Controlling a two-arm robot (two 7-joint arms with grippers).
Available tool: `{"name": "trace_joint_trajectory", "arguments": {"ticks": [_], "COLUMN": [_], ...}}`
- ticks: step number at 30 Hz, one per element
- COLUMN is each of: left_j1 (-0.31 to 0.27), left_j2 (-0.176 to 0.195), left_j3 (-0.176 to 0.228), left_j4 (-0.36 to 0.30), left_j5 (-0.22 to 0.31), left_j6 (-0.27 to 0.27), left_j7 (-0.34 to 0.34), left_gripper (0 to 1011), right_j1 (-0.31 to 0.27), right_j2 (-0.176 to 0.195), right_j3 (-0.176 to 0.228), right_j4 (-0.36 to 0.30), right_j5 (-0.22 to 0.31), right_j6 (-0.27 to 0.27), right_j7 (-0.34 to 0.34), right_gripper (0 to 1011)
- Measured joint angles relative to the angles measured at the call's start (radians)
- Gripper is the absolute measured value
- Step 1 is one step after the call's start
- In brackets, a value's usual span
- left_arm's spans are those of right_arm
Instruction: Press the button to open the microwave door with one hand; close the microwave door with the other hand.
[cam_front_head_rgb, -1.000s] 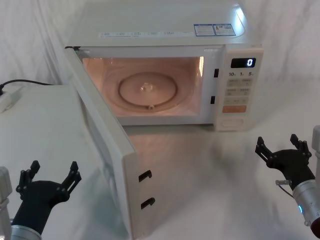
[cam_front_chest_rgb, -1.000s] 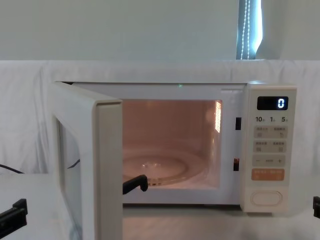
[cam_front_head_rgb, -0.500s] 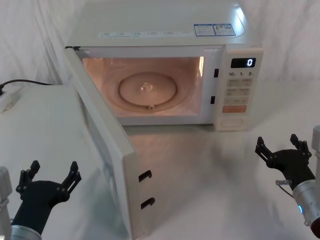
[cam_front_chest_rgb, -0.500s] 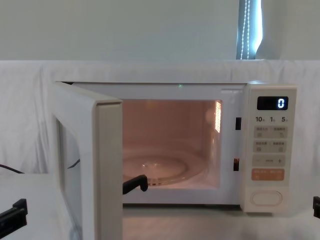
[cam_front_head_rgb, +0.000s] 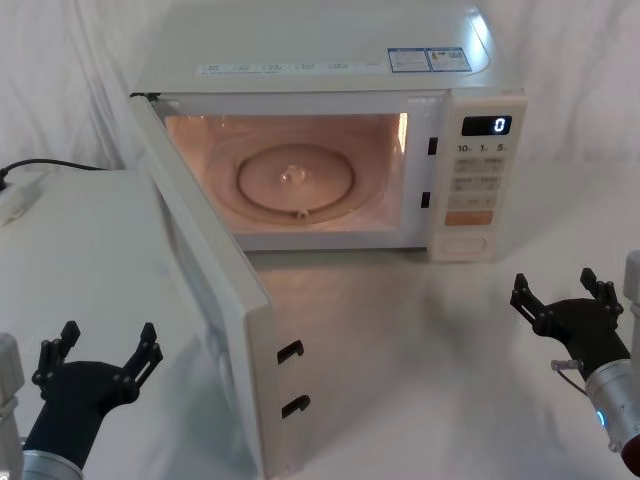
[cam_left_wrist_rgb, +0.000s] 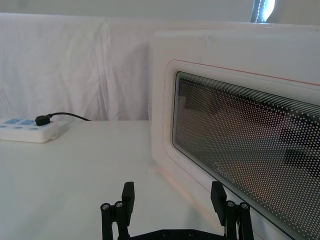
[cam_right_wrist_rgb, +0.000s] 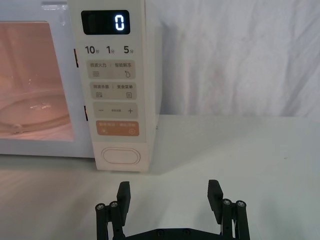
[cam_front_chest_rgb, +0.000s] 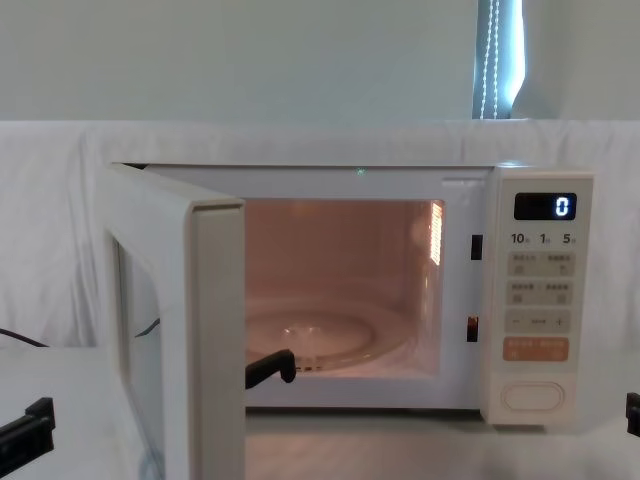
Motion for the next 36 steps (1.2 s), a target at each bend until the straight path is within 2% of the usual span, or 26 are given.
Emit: {"name": "trace_joint_trajectory", "arguments": {"ticks": [27, 36], "left_j1": [0.000, 0.000], "left_j2": [0.000, 0.000], "left_j3": [0.000, 0.000], "left_j4": [0.000, 0.000], "left_j5": [0.000, 0.000], "left_j6": [0.000, 0.000], "left_j7": [0.000, 0.000], "left_gripper": [1000, 801], "right_j1": [0.000, 0.000], "right_j2": [0.000, 0.000], "right_j3": [0.000, 0.000], "right_j4": [0.000, 0.000], "right_j5": [0.000, 0.000], "right_j6": [0.000, 0.000], "right_j7": [0.000, 0.000], "right_gripper": [1002, 1002]}}
